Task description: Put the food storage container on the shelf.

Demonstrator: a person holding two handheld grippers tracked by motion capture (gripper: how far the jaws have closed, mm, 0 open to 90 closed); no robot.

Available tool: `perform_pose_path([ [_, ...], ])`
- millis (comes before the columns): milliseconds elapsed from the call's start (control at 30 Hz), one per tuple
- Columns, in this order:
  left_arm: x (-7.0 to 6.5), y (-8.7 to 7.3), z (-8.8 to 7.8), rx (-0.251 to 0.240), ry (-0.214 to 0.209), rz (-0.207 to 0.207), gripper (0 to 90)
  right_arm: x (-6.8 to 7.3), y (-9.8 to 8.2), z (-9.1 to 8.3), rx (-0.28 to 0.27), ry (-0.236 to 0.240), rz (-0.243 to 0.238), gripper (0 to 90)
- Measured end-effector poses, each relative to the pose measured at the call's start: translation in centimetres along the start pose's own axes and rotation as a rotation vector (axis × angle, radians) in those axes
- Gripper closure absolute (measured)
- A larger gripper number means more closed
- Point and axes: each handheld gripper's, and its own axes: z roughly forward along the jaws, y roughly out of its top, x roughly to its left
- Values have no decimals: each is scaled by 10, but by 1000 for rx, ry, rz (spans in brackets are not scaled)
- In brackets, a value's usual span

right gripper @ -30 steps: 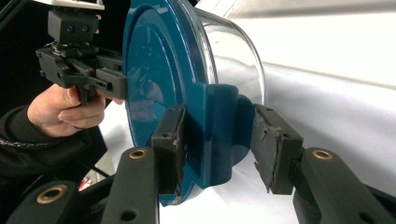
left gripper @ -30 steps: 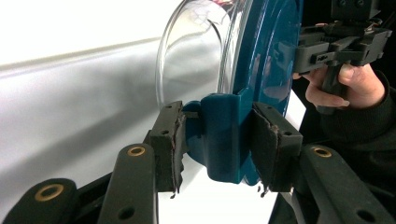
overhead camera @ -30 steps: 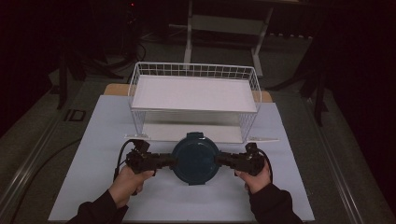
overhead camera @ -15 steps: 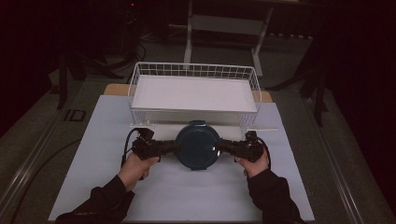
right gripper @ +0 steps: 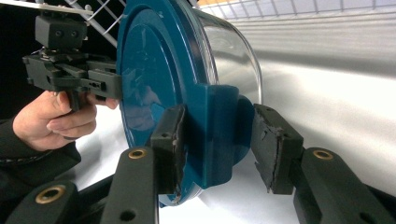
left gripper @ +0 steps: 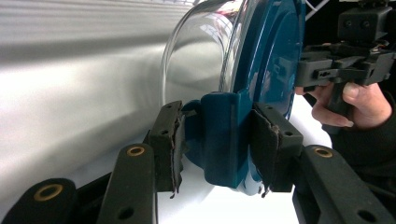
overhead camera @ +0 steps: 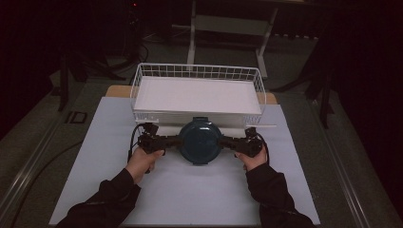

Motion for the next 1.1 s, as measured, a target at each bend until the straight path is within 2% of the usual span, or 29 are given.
perform_pose_path([
  [200,8,5,7,-6,21,20,560,-8,1,5,-8,-7,6,560],
  [300,12,5,9,-18,19,4,557,-11,2,8,-2,-10,16,560],
  [333,13,5,10,-19,25,13,557,-11,3,9,0,-11,12,560],
  [467,17,3,13,-36,25,-10,555,-15,5,13,4,-30,-6,560],
  [700,16,5,14,-37,21,-20,554,-20,4,13,-9,-12,11,556],
  [733,17,5,15,-43,23,-20,551,-21,3,14,-6,-6,35,550],
  [767,18,4,15,-42,23,-25,551,-21,3,14,-6,-6,35,550],
  [800,20,3,16,-50,15,-45,544,-18,4,14,-4,-47,4,536],
  [933,25,0,19,-76,6,-78,532,-16,6,15,6,-75,-22,535],
  [1033,27,-1,20,-79,-3,-86,517,-14,7,15,-2,-99,-39,554],
  [1100,28,0,21,-79,-9,-94,506,-14,7,15,-11,-106,-39,537],
])
